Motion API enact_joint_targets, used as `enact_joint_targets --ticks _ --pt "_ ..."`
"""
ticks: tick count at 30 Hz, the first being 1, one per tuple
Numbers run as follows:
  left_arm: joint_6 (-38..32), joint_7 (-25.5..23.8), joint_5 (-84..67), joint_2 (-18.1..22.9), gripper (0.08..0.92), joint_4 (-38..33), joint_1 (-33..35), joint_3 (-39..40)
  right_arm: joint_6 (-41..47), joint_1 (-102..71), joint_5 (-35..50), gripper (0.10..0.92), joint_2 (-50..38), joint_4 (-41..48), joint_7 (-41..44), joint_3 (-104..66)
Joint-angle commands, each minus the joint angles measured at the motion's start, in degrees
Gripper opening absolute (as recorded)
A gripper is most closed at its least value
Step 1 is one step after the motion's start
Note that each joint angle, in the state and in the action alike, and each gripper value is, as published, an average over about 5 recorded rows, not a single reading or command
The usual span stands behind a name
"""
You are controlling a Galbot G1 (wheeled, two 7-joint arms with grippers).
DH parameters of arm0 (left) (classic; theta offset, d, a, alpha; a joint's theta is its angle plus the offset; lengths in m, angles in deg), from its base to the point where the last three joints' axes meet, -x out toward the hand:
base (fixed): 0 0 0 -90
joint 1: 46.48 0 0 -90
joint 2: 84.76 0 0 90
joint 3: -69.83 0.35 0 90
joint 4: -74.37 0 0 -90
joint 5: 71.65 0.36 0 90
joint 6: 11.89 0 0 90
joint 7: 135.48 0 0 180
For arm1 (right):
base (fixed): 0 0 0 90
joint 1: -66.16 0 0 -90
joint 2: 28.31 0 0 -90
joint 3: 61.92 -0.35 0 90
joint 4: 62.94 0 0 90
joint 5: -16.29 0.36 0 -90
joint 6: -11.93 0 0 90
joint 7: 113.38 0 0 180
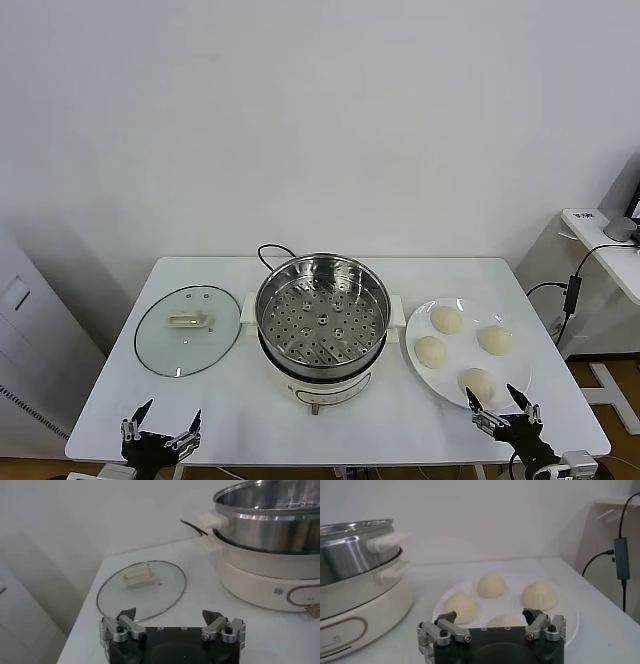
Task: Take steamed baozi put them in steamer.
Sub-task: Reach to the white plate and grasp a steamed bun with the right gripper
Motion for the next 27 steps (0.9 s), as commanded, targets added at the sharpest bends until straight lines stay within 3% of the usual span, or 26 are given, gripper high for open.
enact_joint_targets --ticks 1,12,16,20,27 --pt "0.0 0.0 0.1 0.1 0.823 -0.1 0.0 0.0 0.3 0.1 0.0 0.823 -0.1 -0.1 0.1 -0.1" --pt "0.1 -0.4 0.2 0.1 0.823 -0.4 -0.5 0.0 3.5 3.2 -1.4 0.823 -1.8 -0.3 0.0 -2.4" --pt "-0.2 -0.4 0.9 0.3 0.823 -0.2 -0.9 0.0 7.9 11.4 -7.7 0.823 -6.4 1.2 4.1 -5.4" --pt "-0.3 -0.7 1.5 0.8 0.823 -0.5 -1.5 0.4 10.8 23.3 -19.3 0.823 -13.9 6.4 14.3 -5.2" --pt "0.4 -1.7 2.2 0.6 0.823 -0.3 -3.9 1.2 9.6 43.9 -40.6 0.823 -27.4 15.9 44.3 -0.6"
